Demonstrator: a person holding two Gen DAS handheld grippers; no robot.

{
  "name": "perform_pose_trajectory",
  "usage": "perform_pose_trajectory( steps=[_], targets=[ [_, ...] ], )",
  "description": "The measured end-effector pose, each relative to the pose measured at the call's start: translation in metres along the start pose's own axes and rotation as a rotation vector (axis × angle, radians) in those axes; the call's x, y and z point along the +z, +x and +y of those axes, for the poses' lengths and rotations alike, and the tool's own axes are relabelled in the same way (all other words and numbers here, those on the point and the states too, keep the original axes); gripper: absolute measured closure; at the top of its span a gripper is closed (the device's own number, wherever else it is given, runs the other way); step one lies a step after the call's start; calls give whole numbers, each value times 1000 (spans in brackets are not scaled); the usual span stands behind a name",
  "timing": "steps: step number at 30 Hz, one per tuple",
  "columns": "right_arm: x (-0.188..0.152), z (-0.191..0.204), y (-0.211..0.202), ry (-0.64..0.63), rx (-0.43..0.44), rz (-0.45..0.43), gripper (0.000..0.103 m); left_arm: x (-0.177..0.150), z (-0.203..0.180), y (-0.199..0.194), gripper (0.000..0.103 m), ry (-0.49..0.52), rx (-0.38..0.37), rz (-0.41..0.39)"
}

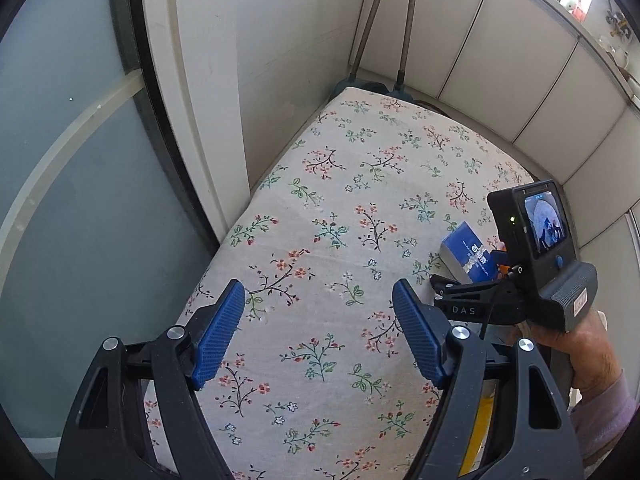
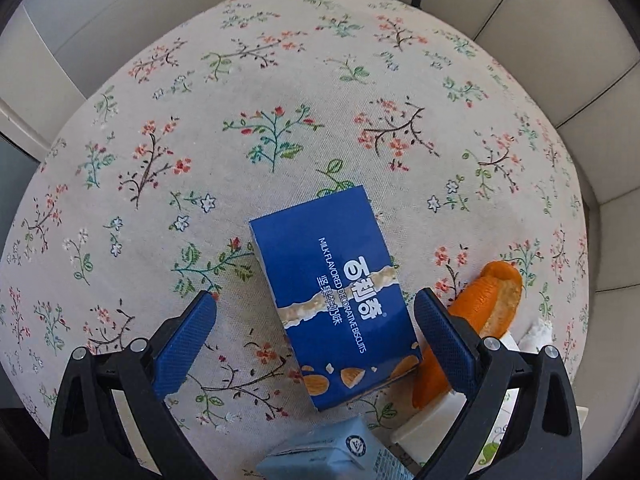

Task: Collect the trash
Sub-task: 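Grasp the blue biscuit box with the right gripper, then grasp the yellow snack packet with the left gripper while the right holds the blue box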

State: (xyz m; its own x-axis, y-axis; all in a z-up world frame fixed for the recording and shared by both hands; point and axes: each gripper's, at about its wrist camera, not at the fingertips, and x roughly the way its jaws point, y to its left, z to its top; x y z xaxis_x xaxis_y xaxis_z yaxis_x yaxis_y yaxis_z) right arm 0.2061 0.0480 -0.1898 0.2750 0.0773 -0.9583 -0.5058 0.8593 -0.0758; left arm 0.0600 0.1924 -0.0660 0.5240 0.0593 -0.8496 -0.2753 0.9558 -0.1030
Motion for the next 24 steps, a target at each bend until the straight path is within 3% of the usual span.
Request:
perform_pose_trajectory(
  steps=[3, 6, 7, 8, 15, 24],
  targets=[
    [0, -10, 3, 69, 86, 1, 14, 0, 0, 1, 30, 3, 2, 3],
    [-2, -14, -3, 87, 81, -21, 34, -1, 2, 1, 30, -2, 3, 3],
    [-2, -14, -6, 89, 82, -30, 45, -1, 2, 1, 30, -3, 3, 3],
    [-3, -15, -9, 92, 85, -35, 48, -1, 2, 0, 30, -5, 2, 1],
    [-17, -24, -27, 169, 96, -103, 48, 1, -5, -6, 30, -4, -8, -13],
    [-47, -44, -97, 267, 70, -338, 48, 5, -20, -13, 30, -19, -35, -27]
  ],
)
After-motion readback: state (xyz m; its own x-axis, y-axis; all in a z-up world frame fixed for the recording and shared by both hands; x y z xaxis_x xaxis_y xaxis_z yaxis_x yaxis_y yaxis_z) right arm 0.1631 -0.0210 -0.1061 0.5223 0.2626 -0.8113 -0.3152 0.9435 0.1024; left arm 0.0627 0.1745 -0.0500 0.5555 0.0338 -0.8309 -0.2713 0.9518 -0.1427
